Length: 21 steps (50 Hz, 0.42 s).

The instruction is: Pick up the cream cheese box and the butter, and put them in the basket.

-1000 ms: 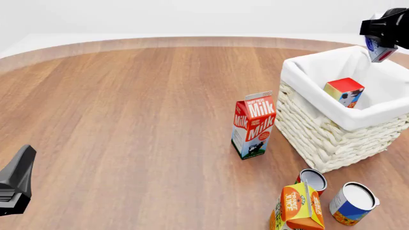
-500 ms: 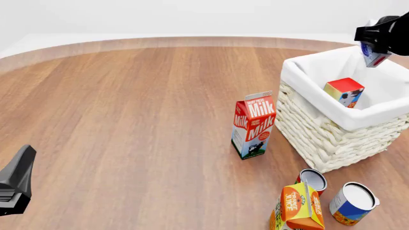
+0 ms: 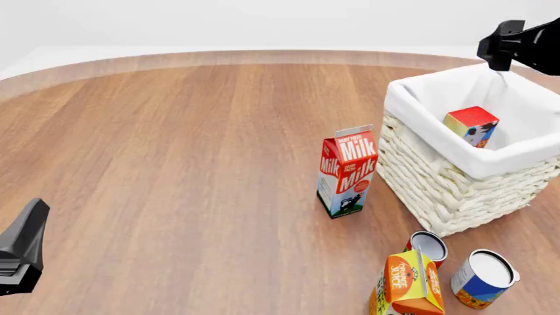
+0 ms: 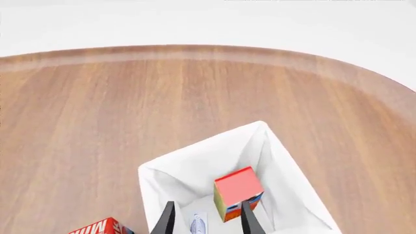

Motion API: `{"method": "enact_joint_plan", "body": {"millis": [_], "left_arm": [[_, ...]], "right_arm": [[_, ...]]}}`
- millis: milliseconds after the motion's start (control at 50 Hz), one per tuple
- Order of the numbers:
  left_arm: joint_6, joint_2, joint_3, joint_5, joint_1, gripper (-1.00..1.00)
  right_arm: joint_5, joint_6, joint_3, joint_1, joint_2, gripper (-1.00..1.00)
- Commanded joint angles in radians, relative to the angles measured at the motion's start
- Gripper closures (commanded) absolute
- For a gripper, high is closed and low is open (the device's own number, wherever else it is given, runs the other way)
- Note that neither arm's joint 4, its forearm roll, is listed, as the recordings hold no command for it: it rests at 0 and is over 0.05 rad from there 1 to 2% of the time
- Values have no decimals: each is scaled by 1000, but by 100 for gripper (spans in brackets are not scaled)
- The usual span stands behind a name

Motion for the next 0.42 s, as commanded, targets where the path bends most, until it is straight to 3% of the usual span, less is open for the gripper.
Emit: {"method": "enact_joint_plan", "body": {"millis": [20, 220, 420], "left_arm": [[0, 0, 0, 0, 0, -100], [0, 0, 0, 0, 0, -100], [0, 0, 0, 0, 0, -100]], "right_arm": [[-1, 1, 4, 4, -10, -100], [23, -8, -19, 22, -32, -100], [104, -37, -110, 100, -100, -100]]}}
